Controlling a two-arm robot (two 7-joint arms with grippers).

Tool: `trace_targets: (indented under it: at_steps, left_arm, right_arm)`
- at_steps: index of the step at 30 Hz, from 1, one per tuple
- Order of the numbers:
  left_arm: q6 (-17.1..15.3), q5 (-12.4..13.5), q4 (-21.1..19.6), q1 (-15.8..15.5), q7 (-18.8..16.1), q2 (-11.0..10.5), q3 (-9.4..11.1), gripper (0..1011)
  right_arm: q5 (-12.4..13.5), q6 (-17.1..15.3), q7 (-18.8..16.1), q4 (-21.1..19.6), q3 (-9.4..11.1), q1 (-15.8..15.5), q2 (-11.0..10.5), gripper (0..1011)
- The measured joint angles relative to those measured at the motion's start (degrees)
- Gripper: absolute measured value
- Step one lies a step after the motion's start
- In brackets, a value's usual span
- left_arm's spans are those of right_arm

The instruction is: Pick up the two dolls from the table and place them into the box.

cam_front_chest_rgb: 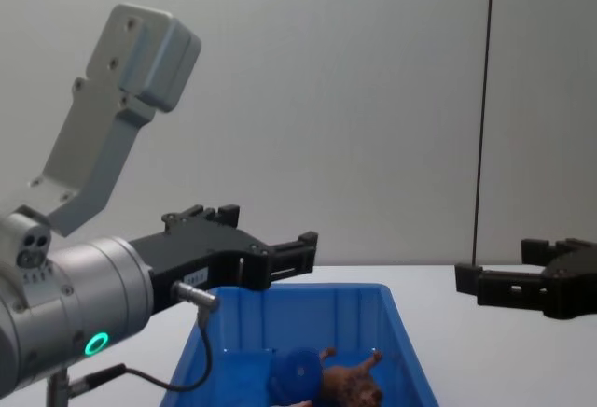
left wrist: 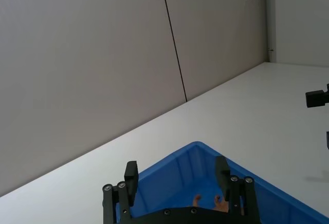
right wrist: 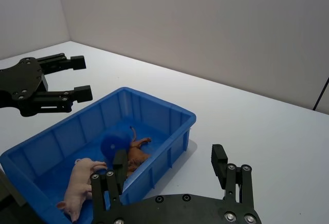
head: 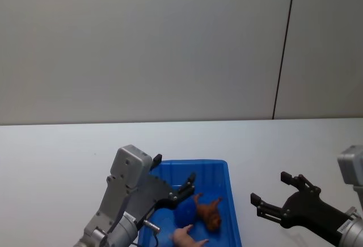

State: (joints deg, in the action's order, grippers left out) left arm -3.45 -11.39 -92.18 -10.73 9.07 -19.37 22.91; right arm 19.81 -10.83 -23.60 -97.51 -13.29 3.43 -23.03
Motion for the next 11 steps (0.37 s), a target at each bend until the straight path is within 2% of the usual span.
trace_targets:
  at_steps: [4, 11]
  left_arm:
    - [0.8, 0.2, 0.0, -0.1, 0.3, 0.1, -0.1, 1000]
    - [1.9, 0.3, -0.1, -0.2, 0.5, 0.0, -0.3, 1002]
  right_arm:
    - [0.0, 0.0, 0.0, 0.0, 0.0, 0.0, 0.0, 1001]
    - [0.0, 0.0, 0.0, 0.0, 0.0, 0.0, 0.0, 1001]
